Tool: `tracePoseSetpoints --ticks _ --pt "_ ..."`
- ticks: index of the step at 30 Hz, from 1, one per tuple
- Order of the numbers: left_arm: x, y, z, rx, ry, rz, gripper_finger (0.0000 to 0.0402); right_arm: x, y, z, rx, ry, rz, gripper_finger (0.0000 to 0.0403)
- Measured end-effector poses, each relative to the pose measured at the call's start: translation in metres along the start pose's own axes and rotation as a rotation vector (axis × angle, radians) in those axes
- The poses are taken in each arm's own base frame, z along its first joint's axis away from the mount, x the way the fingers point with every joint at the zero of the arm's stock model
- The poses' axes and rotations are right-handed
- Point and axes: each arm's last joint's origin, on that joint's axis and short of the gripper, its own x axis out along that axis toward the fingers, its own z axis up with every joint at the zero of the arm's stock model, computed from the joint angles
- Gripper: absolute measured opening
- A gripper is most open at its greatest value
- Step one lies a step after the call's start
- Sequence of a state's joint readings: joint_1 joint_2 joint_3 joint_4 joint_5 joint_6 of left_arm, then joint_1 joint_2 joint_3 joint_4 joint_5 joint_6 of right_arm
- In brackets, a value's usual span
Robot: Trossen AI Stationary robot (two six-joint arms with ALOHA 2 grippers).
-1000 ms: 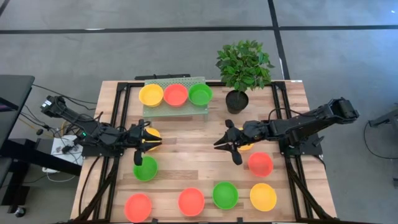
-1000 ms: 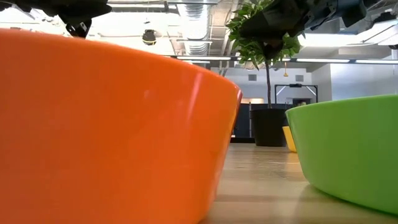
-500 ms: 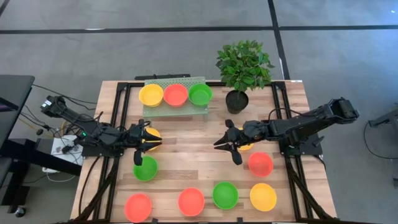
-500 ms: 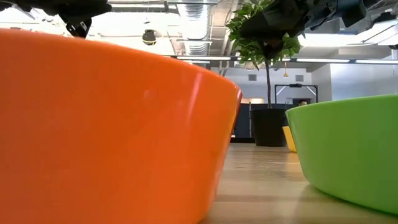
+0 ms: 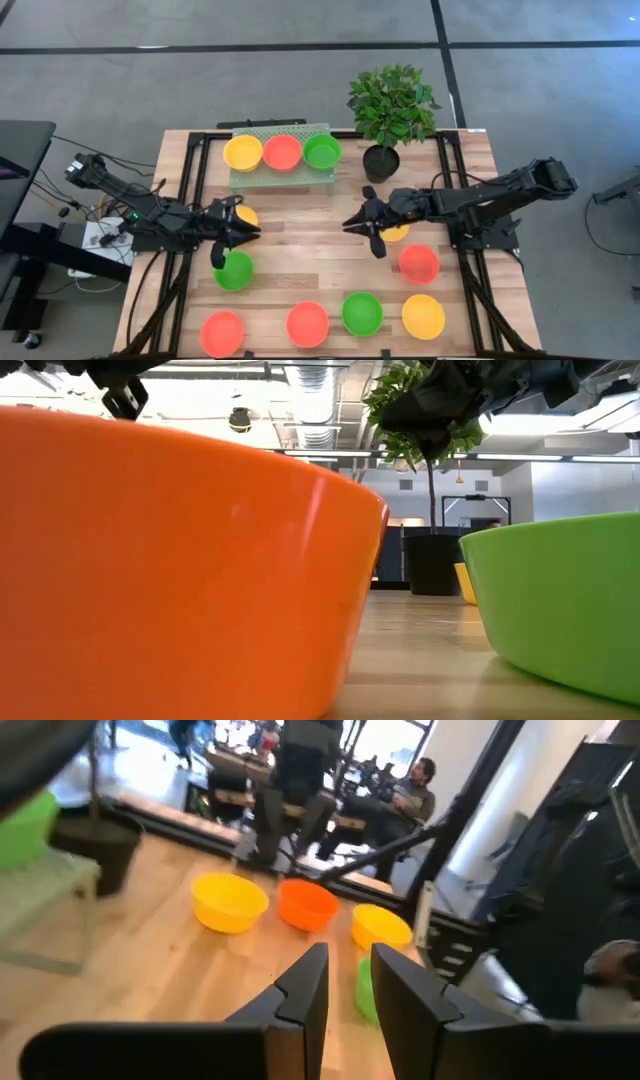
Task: Pick & Place Mini bowls
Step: Stack the yellow bowl on top of the yellow bowl on the shelf
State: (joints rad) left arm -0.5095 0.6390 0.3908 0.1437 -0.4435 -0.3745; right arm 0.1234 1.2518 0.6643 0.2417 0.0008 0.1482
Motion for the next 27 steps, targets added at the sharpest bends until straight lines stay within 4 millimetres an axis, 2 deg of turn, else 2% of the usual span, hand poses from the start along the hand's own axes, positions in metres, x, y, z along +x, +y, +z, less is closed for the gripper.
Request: tracePoseSetpoints --ticks 4,13,19,27 --pt "0.009 -0.002 -0.004 0.032 0.083 0.037 0.0081 0.000 -0.003 0.000 0.003 -0.001 -0.009 0.0065" --pt "0.028 -0.018 0.026 0.041 0.448 0.209 0.0081 0.000 -0.007 0.001 0.009 -0.004 -0.025 0.0065" --pt "0.037 -0.014 0.002 0.003 0.643 0.301 0.0092 0.000 -0.013 0.002 0.017 -0.007 -0.045 0.0065" --pt "0.052 0.005 -0.026 -0.023 0.747 0.453 0.0163 0.000 -0.014 0.002 0.021 -0.008 -0.050 0.0065"
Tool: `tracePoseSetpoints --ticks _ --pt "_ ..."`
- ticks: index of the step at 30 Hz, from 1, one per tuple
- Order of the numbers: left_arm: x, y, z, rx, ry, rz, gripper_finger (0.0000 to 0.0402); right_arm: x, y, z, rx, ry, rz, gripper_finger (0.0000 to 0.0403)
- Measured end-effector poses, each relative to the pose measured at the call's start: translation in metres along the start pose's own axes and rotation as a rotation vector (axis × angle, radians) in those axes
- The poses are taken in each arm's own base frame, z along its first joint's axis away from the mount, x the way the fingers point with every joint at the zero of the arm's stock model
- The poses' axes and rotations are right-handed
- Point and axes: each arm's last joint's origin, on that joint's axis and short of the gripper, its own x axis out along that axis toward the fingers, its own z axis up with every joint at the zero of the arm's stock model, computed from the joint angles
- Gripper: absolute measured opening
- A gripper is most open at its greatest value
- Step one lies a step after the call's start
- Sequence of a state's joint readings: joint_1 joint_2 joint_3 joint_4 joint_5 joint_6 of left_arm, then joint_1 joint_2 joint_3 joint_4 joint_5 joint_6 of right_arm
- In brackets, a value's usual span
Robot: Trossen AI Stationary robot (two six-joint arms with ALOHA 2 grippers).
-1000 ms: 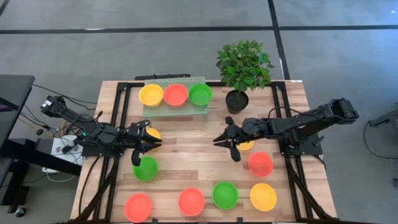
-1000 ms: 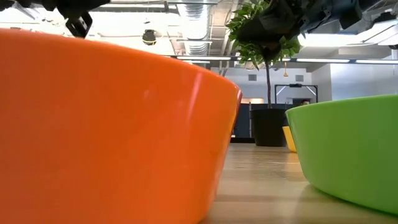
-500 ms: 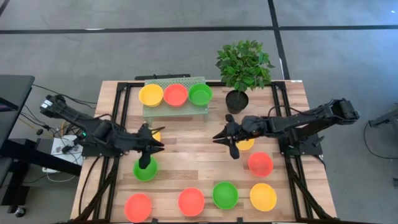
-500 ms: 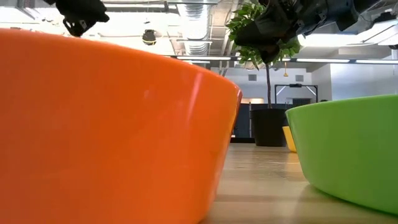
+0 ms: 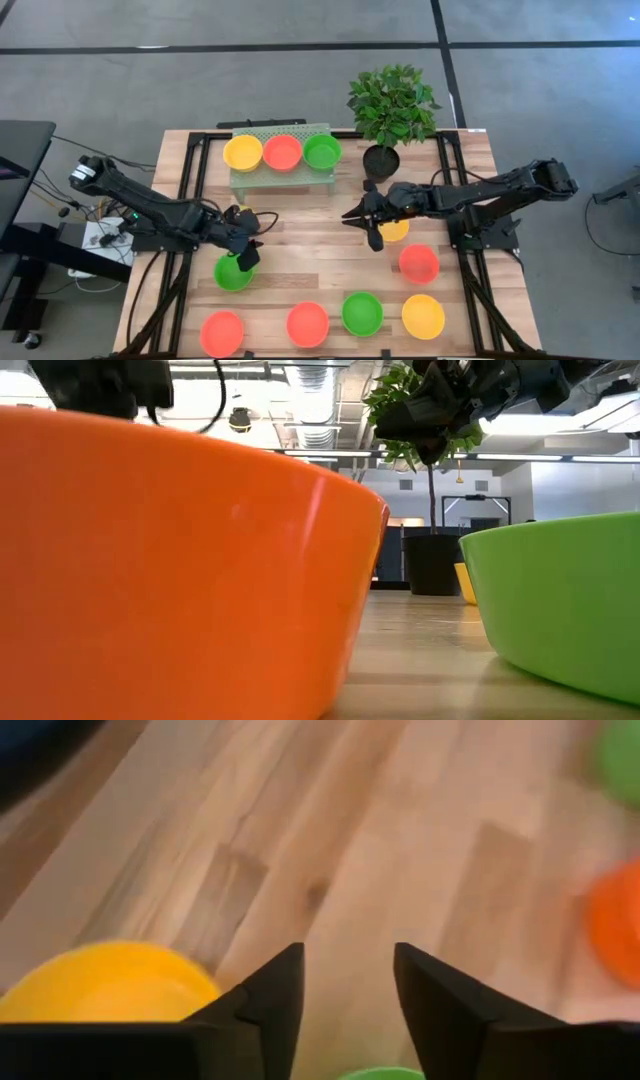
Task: Pick & Place Mini bowls
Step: Stack the yellow bowl on top of the yellow bowl on the shelf
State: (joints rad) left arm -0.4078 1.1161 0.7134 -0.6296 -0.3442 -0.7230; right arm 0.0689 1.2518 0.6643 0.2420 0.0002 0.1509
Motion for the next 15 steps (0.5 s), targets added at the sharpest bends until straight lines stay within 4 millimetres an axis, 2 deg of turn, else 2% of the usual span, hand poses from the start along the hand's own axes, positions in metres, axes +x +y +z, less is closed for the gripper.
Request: tracePoseSetpoints --ticks 4,8,15 --pt "0.019 0.012 -0.008 -0.080 0.084 0.051 0.0184 0.000 0.000 0.000 0.000 0.000 0.000 0.0065" --pt "0.032 0.021 -0.016 -0.131 0.135 0.105 0.0183 0.000 0.000 0.000 0.000 0.000 0.000 0.0065" --pt "0.039 0.026 -0.024 -0.127 0.166 0.136 0.0166 0.000 0.000 0.000 0.000 0.001 0.000 0.0065"
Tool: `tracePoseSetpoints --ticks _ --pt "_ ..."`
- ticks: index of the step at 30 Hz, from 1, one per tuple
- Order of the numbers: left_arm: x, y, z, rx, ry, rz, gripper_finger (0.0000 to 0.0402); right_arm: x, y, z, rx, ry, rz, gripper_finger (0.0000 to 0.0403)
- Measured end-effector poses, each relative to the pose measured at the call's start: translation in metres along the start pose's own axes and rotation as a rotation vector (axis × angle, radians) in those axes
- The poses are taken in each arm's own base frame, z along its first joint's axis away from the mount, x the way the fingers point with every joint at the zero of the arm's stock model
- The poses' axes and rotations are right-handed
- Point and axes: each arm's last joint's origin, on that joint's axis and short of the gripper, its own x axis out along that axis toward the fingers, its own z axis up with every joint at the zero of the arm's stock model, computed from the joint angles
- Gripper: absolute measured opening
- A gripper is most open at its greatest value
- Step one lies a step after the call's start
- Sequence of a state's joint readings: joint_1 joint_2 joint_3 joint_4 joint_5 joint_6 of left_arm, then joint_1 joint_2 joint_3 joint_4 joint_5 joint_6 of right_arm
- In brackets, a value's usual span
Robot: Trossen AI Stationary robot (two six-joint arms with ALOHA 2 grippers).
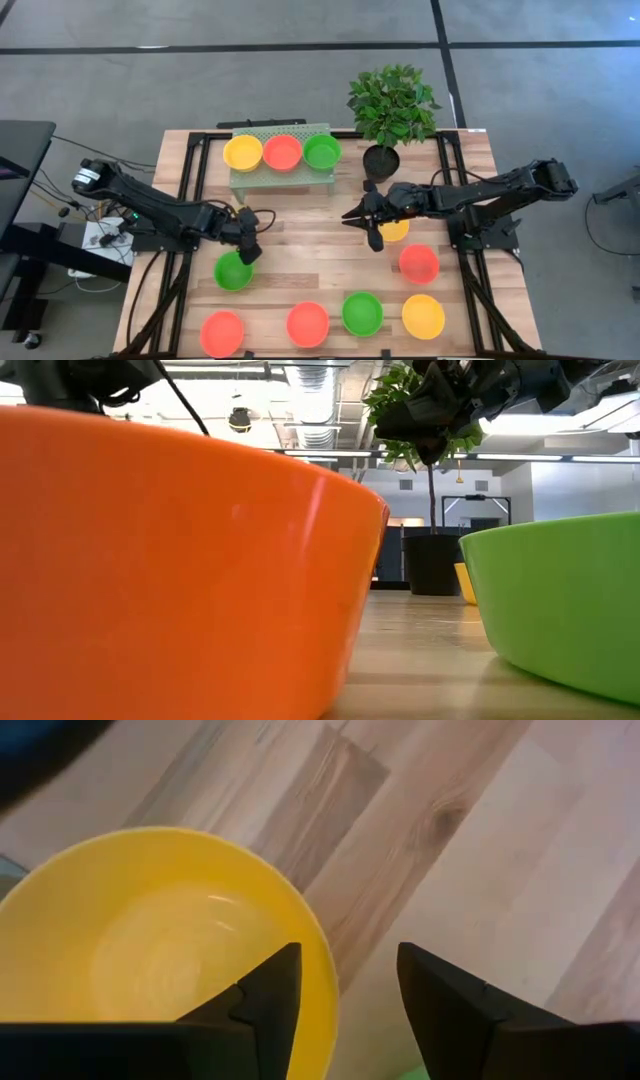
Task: Pick & Place Mini bowls
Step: Stack the yellow bowl on top of the yellow bowl on the shelf
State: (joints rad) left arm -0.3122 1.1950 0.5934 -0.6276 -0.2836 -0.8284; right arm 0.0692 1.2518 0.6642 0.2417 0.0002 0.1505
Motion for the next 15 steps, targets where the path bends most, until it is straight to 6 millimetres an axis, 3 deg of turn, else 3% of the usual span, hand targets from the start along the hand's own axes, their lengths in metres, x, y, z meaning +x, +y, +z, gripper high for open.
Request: tracePoseSetpoints --ticks 8,15 --pt "0.010 0.009 -0.012 -0.017 0.027 0.048 0.0130 0.000 0.001 0.000 -0.001 0.001 0.003 0.0065" --pt "0.001 -0.001 -0.008 0.015 -0.008 0.006 0.0014 0.000 0.001 0.000 -0.001 0.001 0.002 0.0065"
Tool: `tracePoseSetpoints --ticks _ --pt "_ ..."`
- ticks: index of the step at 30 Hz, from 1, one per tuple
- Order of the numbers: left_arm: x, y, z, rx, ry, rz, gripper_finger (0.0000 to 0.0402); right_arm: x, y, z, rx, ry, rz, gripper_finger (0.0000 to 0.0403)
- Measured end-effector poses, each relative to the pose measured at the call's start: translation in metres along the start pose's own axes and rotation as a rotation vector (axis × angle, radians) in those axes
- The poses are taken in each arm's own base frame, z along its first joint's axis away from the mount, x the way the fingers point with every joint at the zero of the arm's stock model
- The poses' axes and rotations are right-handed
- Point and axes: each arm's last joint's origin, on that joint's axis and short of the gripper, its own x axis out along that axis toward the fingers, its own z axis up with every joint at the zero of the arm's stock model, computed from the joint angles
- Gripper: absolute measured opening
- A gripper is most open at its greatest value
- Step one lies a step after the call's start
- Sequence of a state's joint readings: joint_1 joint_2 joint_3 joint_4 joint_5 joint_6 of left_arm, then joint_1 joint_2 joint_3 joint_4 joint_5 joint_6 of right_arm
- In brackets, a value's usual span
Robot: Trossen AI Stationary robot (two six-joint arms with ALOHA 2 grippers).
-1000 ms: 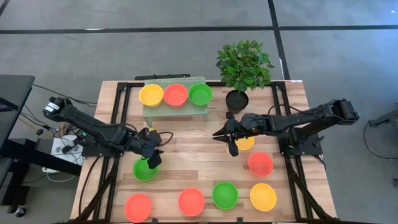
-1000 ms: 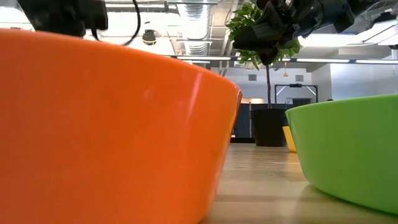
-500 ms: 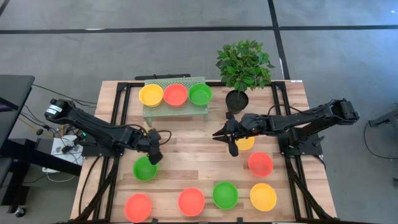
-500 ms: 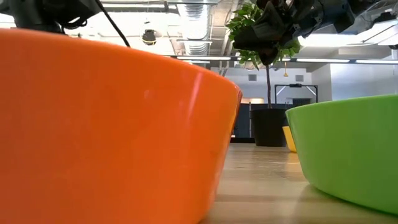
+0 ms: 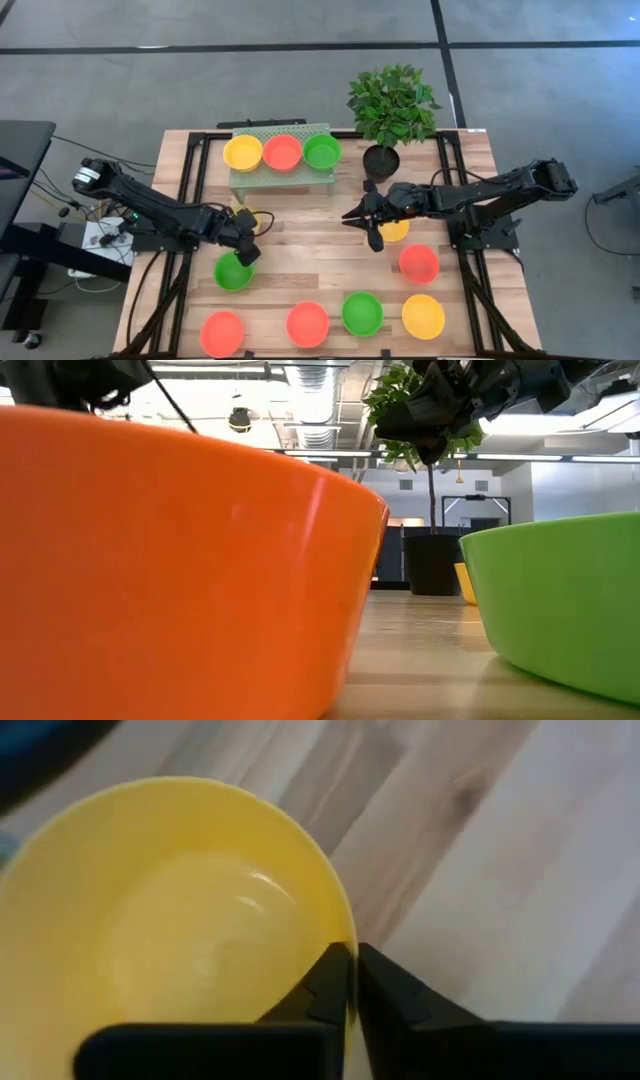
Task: Pick & Place Mini bowls
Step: Stack the yellow bowl on top of the yellow bowl on the shelf
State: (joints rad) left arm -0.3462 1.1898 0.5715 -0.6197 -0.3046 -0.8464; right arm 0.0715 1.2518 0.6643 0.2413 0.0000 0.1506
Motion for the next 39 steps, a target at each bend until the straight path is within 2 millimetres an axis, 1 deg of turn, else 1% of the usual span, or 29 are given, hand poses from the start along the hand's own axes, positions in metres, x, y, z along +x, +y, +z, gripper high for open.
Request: tracePoseSetpoints --ticks 4,7,11,14,19,22,26,29,33,39 --pt "-0.013 -0.015 0.007 0.021 -0.031 -0.060 0.0008 0.000 0.000 0.000 0.000 0.000 0.000 0.0065" --pt "-0.028 -0.028 0.013 0.041 -0.058 -0.124 0.0006 0.000 0.000 0.000 0.000 0.000 0.000 0.0065" --pt "-0.056 -0.048 0.026 0.139 -0.161 -0.190 0.0005 0.000 0.000 0.000 0.000 0.000 0.000 0.0065" --pt "-0.080 -0.059 0.039 0.225 -0.276 -0.194 0.0005 0.000 0.000 0.000 0.000 0.000 0.000 0.0065" --pt "-0.116 -0.064 0.059 0.353 -0.374 -0.167 0.0004 0.000 0.000 0.000 0.000 0.000 0.000 0.0065" --pt "-0.130 -0.063 0.069 0.486 -0.444 -0.085 0.0004 0.000 0.000 0.000 0.000 0.000 0.000 0.0065" --pt "-0.147 -0.055 0.083 0.604 -0.504 0.073 0.0006 0.000 0.000 0.000 0.000 0.000 0.000 0.0065" --pt "-0.154 -0.040 0.096 0.612 -0.486 0.142 0.0006 0.000 0.000 0.000 0.000 0.000 0.000 0.0065" --pt "-0.157 -0.006 0.113 0.520 -0.435 0.247 0.0007 0.000 0.000 0.000 0.000 0.000 0.000 0.0065" --pt "-0.148 0.046 0.129 0.350 -0.300 0.311 0.0007 0.000 0.000 0.000 0.000 0.000 0.000 0.0065"
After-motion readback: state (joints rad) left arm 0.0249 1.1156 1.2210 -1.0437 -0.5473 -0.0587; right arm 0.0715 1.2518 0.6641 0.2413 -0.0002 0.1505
